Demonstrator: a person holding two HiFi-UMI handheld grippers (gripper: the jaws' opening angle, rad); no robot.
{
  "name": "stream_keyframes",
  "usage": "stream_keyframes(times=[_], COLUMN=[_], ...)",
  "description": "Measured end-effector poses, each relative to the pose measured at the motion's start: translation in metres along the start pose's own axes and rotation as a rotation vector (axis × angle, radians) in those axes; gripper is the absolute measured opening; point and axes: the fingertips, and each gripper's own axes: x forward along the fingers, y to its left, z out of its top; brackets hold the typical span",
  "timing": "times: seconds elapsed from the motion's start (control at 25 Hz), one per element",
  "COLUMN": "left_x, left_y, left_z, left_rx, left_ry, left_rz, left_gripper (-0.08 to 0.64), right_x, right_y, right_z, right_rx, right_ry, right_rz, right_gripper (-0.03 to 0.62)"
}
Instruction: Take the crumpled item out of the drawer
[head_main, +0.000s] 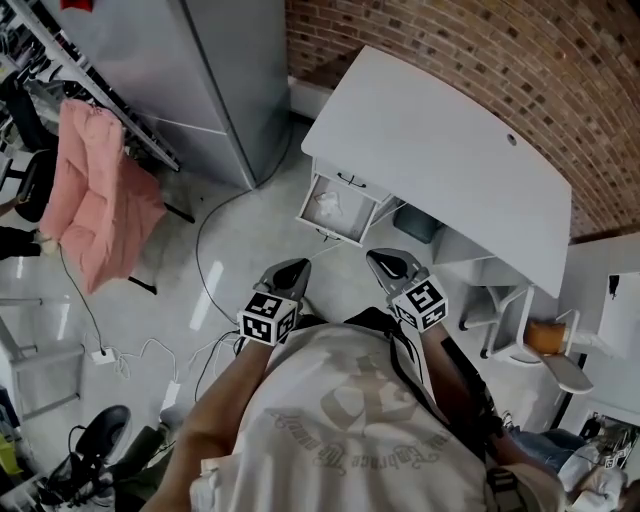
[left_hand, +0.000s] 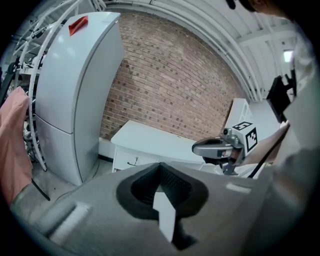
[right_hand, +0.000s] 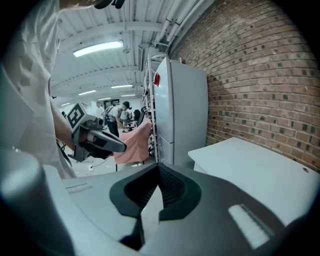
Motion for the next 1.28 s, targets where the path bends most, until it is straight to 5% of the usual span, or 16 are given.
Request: stream_keyframes(times=[0.72,1.28], left_x=[-0.028,0.002], left_y=[0.075,0.119], left_z=[0.005,0.005], left_rx=[-0.095,-0.178], left_ry=[-0.042,0.023], left_rz=[0.084,0.176], left_gripper=[0.002,0.002], right_x=[0.093,0.174], right_y=[0.009,-0.026], right_z=[0.039,0.022], right_rx=[-0.082,-0.06], right_ry=[0.07,0.138], right_rz=[0.103,0.247], right_gripper=[0.008,0.008])
